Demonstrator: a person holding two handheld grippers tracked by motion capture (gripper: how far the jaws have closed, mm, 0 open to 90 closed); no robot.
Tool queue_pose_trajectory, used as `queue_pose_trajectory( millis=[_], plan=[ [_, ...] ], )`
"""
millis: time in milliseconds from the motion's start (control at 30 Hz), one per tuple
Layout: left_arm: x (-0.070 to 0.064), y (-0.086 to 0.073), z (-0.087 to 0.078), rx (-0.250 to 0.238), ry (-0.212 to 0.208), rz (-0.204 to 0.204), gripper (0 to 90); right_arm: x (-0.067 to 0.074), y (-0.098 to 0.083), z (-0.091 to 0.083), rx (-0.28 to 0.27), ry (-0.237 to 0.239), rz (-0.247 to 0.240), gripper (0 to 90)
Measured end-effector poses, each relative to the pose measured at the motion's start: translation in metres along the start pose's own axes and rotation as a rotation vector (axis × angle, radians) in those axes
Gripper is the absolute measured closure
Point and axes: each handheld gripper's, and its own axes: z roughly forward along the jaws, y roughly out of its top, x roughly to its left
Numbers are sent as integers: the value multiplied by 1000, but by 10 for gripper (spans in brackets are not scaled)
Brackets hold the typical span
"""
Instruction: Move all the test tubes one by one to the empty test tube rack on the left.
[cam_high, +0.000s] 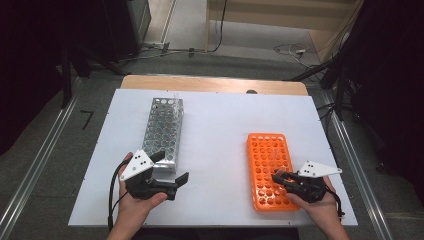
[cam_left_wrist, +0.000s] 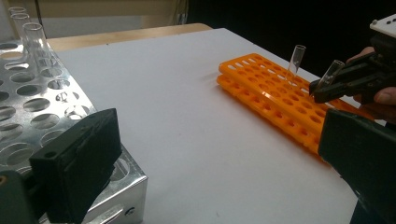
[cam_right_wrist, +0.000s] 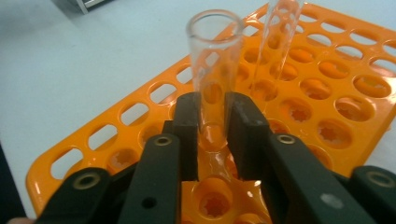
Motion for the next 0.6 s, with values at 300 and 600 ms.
queue_pose_trajectory(
  millis=[300, 600],
  plan=[
    [-5, 2, 1, 2, -8, 15, 0, 1, 9, -14, -60, -3, 25, 735],
    [-10, 3, 4, 4, -24, 21, 0, 11, 20, -26, -121, -4, 25, 736]
  ],
)
